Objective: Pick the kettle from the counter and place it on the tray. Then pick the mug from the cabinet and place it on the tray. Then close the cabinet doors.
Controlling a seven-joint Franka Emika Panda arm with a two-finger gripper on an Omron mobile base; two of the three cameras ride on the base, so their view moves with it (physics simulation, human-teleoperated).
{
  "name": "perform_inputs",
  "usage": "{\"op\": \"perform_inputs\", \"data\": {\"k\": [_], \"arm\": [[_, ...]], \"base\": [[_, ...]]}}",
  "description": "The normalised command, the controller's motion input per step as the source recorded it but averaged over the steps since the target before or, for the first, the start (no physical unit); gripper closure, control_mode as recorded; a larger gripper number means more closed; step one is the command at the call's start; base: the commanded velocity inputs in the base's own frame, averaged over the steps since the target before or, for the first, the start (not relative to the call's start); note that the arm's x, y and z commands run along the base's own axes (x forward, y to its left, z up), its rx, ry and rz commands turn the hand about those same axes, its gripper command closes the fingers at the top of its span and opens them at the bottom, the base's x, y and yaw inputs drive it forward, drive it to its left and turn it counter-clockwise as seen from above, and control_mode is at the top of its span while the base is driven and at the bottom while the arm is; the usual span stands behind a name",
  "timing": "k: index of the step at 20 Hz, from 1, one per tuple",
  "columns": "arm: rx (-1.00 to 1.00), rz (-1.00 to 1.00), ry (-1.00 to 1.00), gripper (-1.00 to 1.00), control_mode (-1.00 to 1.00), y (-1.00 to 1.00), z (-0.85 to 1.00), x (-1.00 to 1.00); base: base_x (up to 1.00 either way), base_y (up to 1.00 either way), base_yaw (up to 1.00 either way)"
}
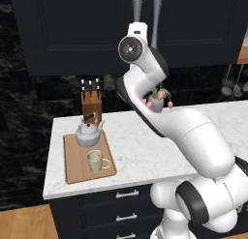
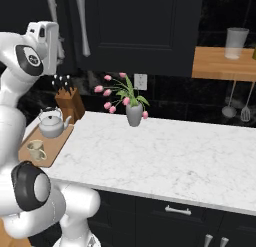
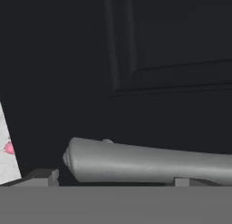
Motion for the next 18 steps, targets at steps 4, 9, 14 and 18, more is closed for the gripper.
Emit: {"op": "perform_inputs", "data": {"k": [4,9,14,18], "arm": [[0.00,0.02,0.00,-1.00,-1.00,0.00,-0.02,0.66],[0.00,0.04,0.00,-1.00,-1.00,0.00,-0.06,0.59],[0.00,0.05,0.00,-1.00,-1.00,0.00,-0.15,0.49],[0.00,0.04,0.00,-1.00,-1.00,-0.02,-0.14,0.31]], "base": [[0.00,0.00,0.00],[0.00,0.00,0.00],[0.00,0.00,0.00],[0.00,0.00,0.00]]}}
